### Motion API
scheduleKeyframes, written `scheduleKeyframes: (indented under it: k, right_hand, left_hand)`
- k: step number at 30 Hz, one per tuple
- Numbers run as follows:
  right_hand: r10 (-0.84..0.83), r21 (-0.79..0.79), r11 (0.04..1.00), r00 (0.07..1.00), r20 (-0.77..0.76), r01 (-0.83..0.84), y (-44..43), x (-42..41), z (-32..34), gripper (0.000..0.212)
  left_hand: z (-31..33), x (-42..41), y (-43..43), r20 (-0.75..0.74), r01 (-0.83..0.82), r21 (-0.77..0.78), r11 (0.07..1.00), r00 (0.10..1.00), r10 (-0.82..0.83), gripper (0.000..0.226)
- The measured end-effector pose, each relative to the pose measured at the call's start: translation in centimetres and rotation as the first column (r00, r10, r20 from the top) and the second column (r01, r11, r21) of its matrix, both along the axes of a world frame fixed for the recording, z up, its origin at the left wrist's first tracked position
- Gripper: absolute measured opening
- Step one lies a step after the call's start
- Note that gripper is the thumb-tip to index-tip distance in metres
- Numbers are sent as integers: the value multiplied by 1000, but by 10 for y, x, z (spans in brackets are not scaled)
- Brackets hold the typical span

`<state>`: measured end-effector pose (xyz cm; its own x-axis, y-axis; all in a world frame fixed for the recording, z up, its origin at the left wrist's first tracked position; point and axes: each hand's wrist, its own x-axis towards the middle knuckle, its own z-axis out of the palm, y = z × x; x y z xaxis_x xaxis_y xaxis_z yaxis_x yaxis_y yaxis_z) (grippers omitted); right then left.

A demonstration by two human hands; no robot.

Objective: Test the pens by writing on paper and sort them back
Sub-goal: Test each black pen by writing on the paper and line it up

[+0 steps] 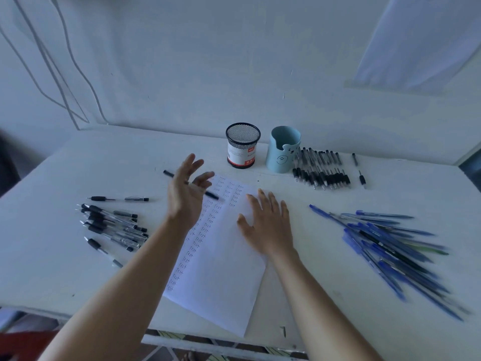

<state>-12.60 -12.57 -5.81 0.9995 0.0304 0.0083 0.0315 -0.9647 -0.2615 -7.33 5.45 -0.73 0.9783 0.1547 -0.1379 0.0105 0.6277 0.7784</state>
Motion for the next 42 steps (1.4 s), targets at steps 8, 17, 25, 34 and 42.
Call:
scheduleKeyframes:
  k: [8, 17, 25, 34, 42]
  right_hand:
    - [-1, 56, 998, 1000, -5, 1, 0, 1, 3, 65]
    - [-4, 83, 997, 1000, 21, 2, -1, 3, 1, 54]
    - [-17, 110, 994, 999, 40, 13, -2, 3, -1, 55]
    - [-26, 127, 992, 998, 58, 19, -1, 3, -1, 65]
    - [-21, 125, 992, 999, 35, 17, -1, 2, 1, 62]
  left_hand:
    - [-18, 8, -23, 30, 77, 386, 919, 995, -95, 18]
    - [-26, 23, -31, 15, 119, 702, 702, 983, -182, 10]
    - [-26, 22, -28, -31, 61, 810, 584, 998, -62, 30]
    - [-28, 24, -29, -12, 60, 922, 381, 992, -126, 30]
    - [-27, 23, -30, -21, 70, 926, 370, 991, -134, 28]
